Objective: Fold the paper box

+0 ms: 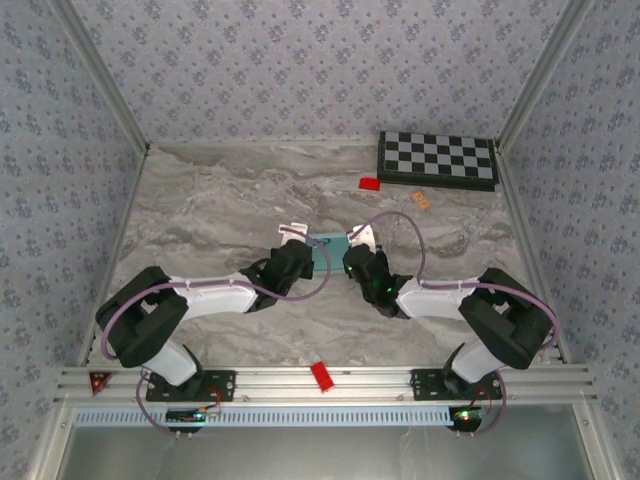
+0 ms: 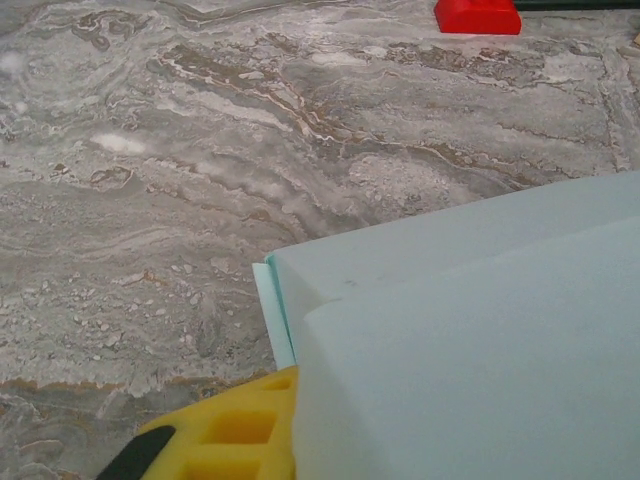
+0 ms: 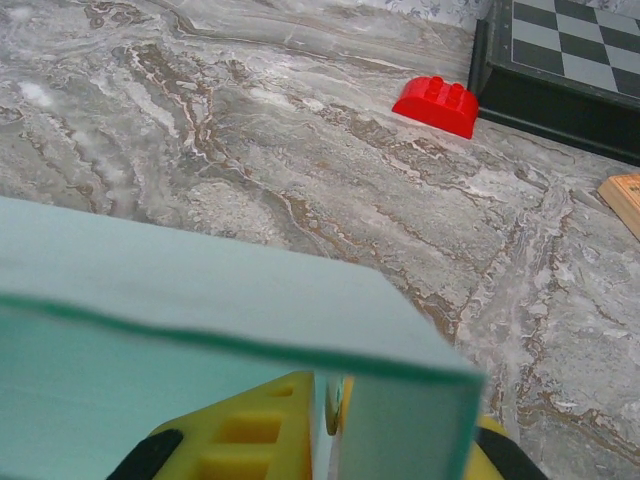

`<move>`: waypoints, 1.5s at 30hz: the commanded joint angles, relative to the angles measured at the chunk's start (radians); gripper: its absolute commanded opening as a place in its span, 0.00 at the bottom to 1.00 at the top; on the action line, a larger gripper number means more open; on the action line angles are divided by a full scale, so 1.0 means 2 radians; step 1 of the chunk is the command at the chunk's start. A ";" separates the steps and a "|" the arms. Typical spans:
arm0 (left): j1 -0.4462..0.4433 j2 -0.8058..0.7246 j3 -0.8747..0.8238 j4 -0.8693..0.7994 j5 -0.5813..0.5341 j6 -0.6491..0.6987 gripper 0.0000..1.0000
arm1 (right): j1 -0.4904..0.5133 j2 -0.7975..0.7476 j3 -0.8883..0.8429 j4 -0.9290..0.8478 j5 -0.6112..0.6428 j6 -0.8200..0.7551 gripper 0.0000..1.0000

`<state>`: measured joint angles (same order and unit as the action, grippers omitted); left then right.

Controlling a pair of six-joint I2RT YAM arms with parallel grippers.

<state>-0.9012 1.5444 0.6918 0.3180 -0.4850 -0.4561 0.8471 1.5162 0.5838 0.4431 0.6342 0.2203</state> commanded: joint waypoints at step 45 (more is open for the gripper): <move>-0.023 0.005 -0.023 0.004 -0.014 -0.020 0.30 | 0.033 0.004 -0.012 -0.047 0.051 0.050 0.24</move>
<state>-0.9390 1.5673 0.6521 0.3180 -0.5022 -0.4911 0.9051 1.5288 0.5671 0.3729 0.6922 0.2989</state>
